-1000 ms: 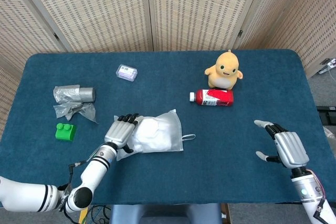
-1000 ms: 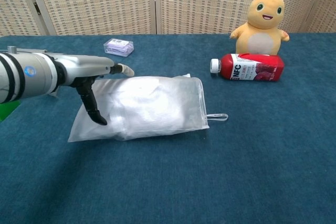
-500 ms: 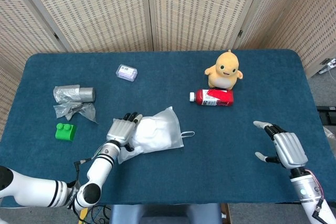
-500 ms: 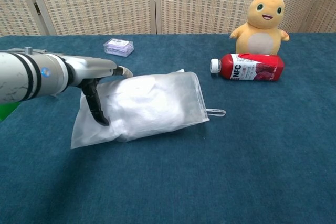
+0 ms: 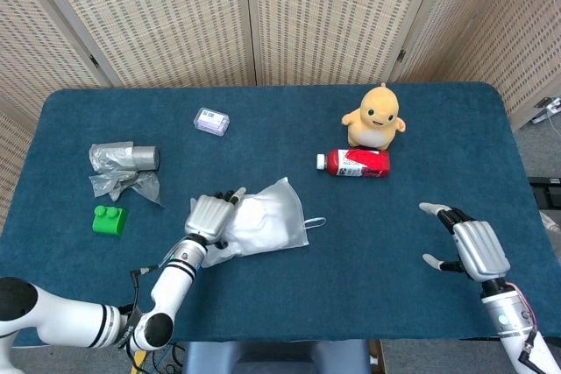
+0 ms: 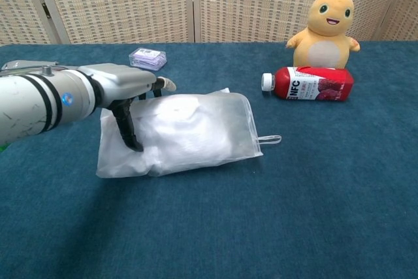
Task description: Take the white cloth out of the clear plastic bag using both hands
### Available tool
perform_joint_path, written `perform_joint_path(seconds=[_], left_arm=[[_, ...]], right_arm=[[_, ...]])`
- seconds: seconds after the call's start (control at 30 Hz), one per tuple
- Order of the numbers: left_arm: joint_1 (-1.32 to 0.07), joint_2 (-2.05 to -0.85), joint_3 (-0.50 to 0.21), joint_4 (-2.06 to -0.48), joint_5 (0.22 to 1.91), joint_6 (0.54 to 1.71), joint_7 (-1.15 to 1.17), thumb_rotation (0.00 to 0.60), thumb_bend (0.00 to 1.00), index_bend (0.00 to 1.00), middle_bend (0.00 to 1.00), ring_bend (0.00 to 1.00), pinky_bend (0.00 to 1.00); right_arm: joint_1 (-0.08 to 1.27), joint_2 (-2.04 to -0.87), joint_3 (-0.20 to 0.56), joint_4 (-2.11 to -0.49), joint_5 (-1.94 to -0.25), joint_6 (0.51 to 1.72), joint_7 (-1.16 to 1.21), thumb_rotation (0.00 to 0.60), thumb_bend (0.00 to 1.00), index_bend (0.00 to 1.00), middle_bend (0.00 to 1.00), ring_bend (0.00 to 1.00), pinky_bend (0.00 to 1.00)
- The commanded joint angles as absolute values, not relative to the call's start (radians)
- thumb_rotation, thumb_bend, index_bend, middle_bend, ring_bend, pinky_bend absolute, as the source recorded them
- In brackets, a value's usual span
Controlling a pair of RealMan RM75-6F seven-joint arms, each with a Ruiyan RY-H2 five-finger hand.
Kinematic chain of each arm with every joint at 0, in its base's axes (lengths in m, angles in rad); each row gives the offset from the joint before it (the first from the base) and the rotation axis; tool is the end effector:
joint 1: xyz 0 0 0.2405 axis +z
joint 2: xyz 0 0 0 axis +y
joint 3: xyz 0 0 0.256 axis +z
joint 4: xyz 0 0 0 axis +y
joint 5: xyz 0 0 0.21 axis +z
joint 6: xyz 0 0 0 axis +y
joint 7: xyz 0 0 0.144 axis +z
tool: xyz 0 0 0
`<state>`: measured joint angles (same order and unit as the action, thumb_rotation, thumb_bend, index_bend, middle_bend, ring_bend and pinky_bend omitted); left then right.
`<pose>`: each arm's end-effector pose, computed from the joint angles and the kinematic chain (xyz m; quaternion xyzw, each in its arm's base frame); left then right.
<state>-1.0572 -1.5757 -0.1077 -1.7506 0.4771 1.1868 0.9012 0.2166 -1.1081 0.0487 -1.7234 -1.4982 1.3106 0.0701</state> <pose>-0.0799 0.3271 -0.0338 -0.7874 -0.3396 -0.2317 0.4593 -0.2713 -0.2139 0.1289 0.6256 -0.4464 0.4169 0.4853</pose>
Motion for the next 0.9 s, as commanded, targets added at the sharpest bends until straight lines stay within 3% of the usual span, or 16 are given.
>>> perform_joint_path(seconds=[0.03, 0.53, 0.9], left_arm=[[-1.053, -1.595, -0.099, -1.734, 0.509, 1.2, 0.905, 0.6, 0.0, 0.19, 0.3, 0.34, 0.52], [-0.998, -1.658, -0.085, -1.646, 0.736, 1.261, 0.837, 0.6, 0.0, 0.42, 0.58, 0.55, 0.66], [-0.921, -1.698, -0.077, -1.542, 0.996, 1.304, 0.665, 0.6, 0.0, 0.49, 0.66, 0.62, 0.71]], right_arm=[[0.217, -1.108, 0.049, -1.724, -1.498, 1.309, 0.07, 0.6, 0.0, 0.24, 0.29, 0.28, 0.5], [0.222, -1.118, 0.051, -1.717, -1.497, 1.306, 0.075, 0.6, 0.0, 0.24, 0.29, 0.28, 0.5], [0.223, -1.118, 0.056, -1.716, -1.494, 1.313, 0.084, 0.6, 0.0, 0.24, 0.29, 0.28, 0.5]])
